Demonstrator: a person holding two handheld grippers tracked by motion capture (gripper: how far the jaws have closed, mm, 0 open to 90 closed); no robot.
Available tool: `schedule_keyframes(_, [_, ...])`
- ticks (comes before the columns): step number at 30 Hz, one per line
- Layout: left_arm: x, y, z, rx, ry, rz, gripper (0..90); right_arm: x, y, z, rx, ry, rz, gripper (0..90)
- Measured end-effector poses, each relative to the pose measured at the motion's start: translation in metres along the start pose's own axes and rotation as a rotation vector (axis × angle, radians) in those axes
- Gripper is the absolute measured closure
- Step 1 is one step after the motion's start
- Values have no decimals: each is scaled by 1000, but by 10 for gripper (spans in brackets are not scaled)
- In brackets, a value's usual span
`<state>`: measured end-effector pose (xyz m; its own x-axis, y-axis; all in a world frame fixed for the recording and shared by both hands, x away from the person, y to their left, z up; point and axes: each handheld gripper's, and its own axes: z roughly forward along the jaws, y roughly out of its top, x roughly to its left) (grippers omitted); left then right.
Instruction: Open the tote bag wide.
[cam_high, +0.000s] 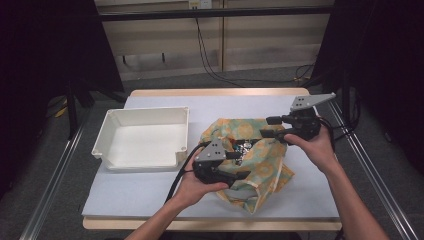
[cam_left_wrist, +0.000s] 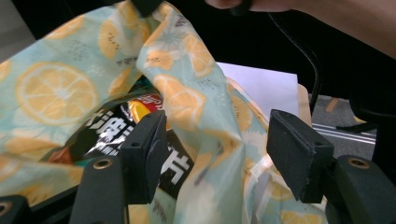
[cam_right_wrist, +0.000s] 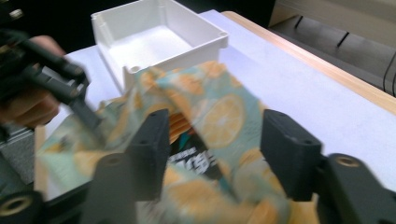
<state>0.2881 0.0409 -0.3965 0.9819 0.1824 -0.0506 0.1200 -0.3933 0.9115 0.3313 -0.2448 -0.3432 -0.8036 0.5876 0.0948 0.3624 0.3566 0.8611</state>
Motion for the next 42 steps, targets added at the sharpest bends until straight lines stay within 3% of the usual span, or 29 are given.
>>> schedule_keyframes(6, [1, -1, 10, -5, -11, -31, 389, -20, 10, 24, 49, -26, 29, 350])
schedule_keyframes(7, [1, -3, 11, -16, -21, -40, 389, -24, 10, 29, 54, -12, 45, 341])
schedule_keyframes(9, [2, -5, 12, 8, -13, -38, 399, -29, 7, 40, 76, 9, 54, 335])
schedule_keyframes(12, [2, -7, 14, 11, -19, -37, 399, -26, 5, 51, 109, 22, 44, 325])
schedule_keyframes(14, [0, -8, 17, 37, -17, -16, 400, -21, 4, 59, 142, 23, 31, 325])
schedule_keyframes(17, [-1, -6, 22, 65, -20, -17, 407, -17, 3, 66, 157, 41, 19, 345])
schedule_keyframes(19, [-1, -6, 23, 60, -26, -14, 432, -14, 2, 69, 173, 52, 13, 363])
schedule_keyframes(21, [-2, -7, 25, 71, -44, 8, 533, -13, 0, 72, 191, 46, 3, 410])
schedule_keyframes(23, [-2, -9, 26, 69, -95, 27, 641, -13, -2, 74, 204, 56, 9, 435])
schedule_keyframes(25, [-4, -9, 27, 81, -85, 34, 750, -14, -4, 77, 214, 71, 16, 467])
schedule_keyframes(28, [-7, -8, 24, 72, -112, 40, 868, -14, -7, 82, 236, 65, 4, 553])
schedule_keyframes(30, [-9, -7, 23, 62, -125, 33, 887, -15, -9, 84, 242, 49, -7, 654])
schedule_keyframes(36, [-19, -4, 21, 58, -161, 44, 900, -23, -12, 86, 233, 53, 8, 840])
schedule_keyframes(42, [-32, -2, 23, 89, -202, 68, 900, -39, -14, 86, 206, 5, 54, 900])
